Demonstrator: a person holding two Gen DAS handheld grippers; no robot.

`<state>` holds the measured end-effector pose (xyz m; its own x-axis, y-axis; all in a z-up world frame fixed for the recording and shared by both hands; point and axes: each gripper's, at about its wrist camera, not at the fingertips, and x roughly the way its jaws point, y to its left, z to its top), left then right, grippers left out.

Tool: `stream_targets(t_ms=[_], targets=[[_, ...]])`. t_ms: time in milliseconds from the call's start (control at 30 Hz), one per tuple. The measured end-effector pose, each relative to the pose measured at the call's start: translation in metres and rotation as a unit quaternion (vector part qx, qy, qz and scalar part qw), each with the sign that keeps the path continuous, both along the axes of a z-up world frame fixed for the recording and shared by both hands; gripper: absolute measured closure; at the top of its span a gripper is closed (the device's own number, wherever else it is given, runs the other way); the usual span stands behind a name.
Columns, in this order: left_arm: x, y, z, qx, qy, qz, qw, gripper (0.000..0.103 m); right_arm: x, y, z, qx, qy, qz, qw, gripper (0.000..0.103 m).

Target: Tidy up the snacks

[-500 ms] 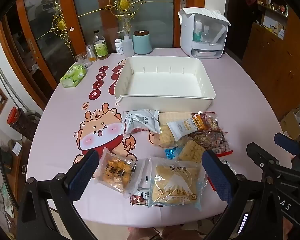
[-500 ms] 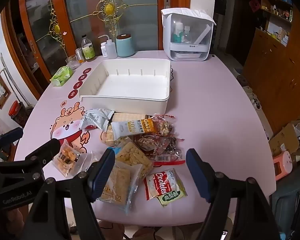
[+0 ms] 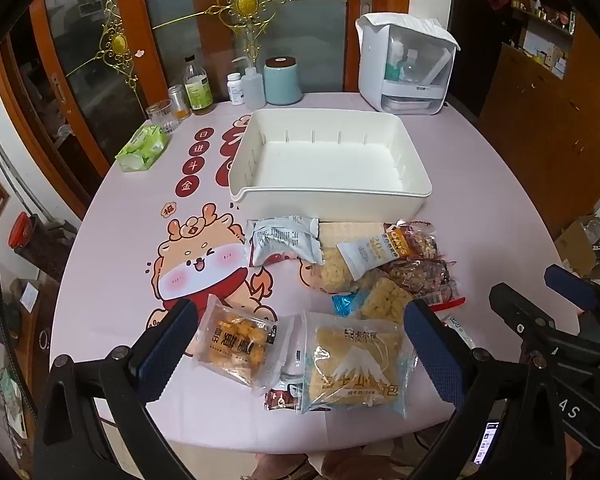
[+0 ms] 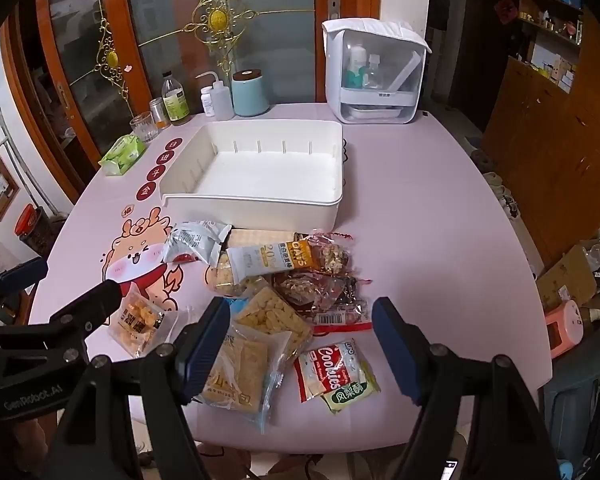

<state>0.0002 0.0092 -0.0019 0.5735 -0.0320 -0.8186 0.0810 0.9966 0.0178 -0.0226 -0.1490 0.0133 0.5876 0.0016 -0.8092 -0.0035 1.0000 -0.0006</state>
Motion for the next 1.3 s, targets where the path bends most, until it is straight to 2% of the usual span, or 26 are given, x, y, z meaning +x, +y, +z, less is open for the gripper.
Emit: stream_targets(t_ms=[433, 1300], targets=[[0.002, 0.004, 0.005, -0.015, -0.007, -0.016, 0.9997, 0.001, 0.001, 0.006, 0.002, -0.003, 0.000, -0.007, 1.000, 0.029], [0.006, 0.013, 0.010, 0.000, -0.008, -0.018, 0.9998, 0.001, 0.001, 0.014, 0.008, -0.006, -0.004, -0.012, 1.000, 0.029]])
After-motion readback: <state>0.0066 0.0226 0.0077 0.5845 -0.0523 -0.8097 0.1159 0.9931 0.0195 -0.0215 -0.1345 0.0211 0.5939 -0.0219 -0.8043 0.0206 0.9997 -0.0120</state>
